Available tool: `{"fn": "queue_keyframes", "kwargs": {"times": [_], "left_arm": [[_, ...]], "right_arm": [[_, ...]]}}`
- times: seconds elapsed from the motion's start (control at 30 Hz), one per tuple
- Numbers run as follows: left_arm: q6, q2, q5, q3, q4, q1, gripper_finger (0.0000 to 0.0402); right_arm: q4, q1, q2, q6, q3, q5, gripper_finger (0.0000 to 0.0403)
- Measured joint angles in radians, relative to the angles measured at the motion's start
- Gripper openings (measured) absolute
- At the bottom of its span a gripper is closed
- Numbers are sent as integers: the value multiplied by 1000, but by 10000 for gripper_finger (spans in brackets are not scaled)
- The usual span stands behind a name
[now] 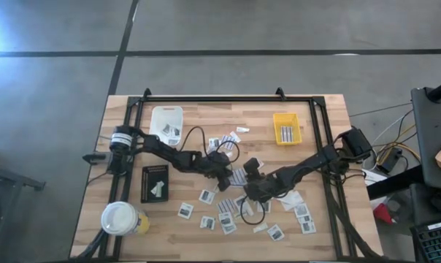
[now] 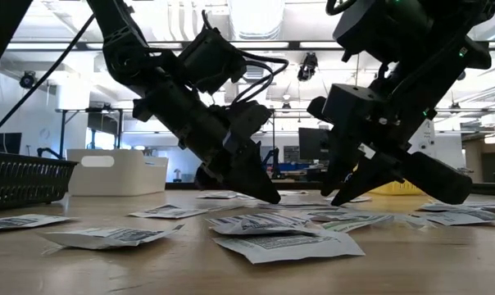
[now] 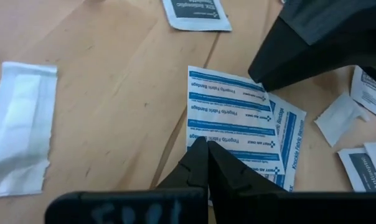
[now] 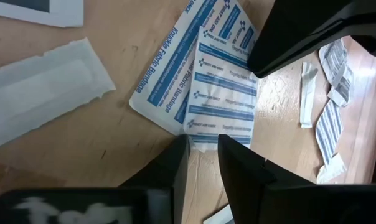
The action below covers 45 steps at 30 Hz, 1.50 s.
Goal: Pick & Place First Aid Supplies
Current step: Put the blue bandage pack into the yellow bin
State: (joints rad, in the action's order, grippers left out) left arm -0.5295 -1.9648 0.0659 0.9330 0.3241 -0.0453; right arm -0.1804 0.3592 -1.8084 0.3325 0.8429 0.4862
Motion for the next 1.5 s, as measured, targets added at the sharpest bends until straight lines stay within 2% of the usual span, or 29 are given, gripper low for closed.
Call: {"fn": "queue_keyframes", "kwargs": {"times": [0.27, 1.2, 1.5], "left_arm": [[-33, 0, -2, 0, -32, 10, 2], [-183, -3, -109, -2, 32, 6, 2], [-191, -4, -108, -4, 67, 5, 2]], "right_arm": [[-10, 2, 0, -16, 0, -4, 83], [44, -8, -7, 11, -6, 55, 81], [86, -10, -9, 26, -6, 54, 65]]}}
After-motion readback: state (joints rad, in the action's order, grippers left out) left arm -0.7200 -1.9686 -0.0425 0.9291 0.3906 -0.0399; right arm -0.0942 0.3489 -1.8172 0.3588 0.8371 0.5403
